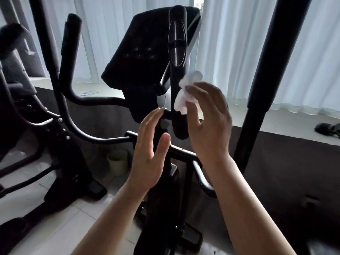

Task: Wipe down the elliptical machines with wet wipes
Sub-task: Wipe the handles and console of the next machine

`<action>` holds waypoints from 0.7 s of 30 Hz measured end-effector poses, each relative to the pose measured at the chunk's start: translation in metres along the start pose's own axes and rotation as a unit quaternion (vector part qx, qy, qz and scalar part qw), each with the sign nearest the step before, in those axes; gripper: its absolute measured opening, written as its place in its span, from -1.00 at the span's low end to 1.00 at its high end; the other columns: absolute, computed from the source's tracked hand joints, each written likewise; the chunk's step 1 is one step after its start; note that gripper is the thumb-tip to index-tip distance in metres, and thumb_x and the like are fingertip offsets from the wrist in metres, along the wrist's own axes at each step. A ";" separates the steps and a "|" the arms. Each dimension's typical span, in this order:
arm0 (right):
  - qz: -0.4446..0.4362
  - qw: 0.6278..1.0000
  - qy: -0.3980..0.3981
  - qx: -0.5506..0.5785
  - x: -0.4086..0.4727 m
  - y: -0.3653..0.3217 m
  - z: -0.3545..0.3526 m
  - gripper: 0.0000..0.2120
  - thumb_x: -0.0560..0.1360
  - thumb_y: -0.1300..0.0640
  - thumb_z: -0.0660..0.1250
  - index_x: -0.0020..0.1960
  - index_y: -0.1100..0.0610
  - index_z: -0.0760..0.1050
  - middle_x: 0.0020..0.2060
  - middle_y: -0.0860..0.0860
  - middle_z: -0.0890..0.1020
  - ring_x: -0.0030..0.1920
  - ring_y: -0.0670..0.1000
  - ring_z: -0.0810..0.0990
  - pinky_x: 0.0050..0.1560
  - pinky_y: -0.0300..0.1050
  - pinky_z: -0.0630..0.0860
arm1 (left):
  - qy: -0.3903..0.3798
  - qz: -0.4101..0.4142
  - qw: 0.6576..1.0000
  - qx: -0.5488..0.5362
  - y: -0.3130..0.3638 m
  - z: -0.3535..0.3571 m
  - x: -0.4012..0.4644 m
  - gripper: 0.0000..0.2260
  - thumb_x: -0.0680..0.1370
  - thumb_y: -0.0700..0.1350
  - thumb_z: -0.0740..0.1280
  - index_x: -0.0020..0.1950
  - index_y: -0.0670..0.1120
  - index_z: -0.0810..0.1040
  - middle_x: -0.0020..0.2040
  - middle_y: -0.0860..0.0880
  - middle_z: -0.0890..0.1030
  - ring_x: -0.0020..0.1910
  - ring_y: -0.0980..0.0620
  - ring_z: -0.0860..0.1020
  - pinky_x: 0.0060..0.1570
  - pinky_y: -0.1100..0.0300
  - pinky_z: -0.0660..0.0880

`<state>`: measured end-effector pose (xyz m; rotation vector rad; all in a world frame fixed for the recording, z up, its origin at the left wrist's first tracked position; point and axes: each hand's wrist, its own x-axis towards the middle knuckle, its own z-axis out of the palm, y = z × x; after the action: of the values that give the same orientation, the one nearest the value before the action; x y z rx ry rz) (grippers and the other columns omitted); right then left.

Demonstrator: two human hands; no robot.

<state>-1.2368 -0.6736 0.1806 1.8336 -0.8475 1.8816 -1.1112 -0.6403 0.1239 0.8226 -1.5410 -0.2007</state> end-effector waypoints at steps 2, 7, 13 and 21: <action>-0.036 0.998 -0.043 0.001 0.003 0.002 0.024 -0.78 0.54 0.24 0.34 0.17 0.22 0.62 0.28 0.13 0.57 0.31 0.11 0.52 0.20 -0.28 0.46 | -0.030 -0.085 0.990 -0.108 0.003 -0.001 0.012 -0.31 0.48 0.48 0.05 0.52 0.17 0.18 0.48 0.08 0.38 0.45 0.19 0.34 0.33 0.39 0.29; -0.067 0.996 0.009 0.058 -0.031 0.017 0.036 -0.84 0.51 0.32 0.42 0.08 0.29 0.66 0.23 0.16 0.59 0.32 0.14 0.52 0.35 -0.18 0.42 | -0.106 -0.118 0.968 -0.196 -0.002 0.003 0.017 -0.27 0.51 0.42 0.05 0.59 0.08 0.11 0.46 0.07 0.43 0.47 0.08 0.35 0.48 0.00 0.20; -0.038 0.996 0.024 0.079 -0.071 0.019 0.030 -0.89 0.54 0.35 0.36 -0.02 0.34 0.66 0.20 0.17 0.57 0.30 0.12 0.53 0.32 -0.07 0.47 | -0.114 -0.149 0.956 -0.226 0.002 0.004 0.008 -0.40 0.52 0.40 0.15 0.51 0.22 0.18 0.53 0.00 0.34 0.51 0.09 0.28 0.54 0.05 0.14; 0.076 0.993 0.042 0.081 -0.115 0.025 0.031 -0.85 0.62 0.23 0.24 0.03 0.18 0.59 0.17 0.16 0.61 0.19 0.11 0.62 0.18 -0.13 0.57 | -0.123 -0.174 0.957 -0.199 0.007 0.003 0.007 -0.57 0.61 0.15 0.01 0.47 0.14 0.25 0.50 0.17 0.35 0.51 0.19 0.24 0.54 0.11 0.12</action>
<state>-1.2200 -0.6963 0.0623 1.8131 -0.8489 2.1626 -1.1162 -0.6406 0.1324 0.7576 -1.5030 -0.8710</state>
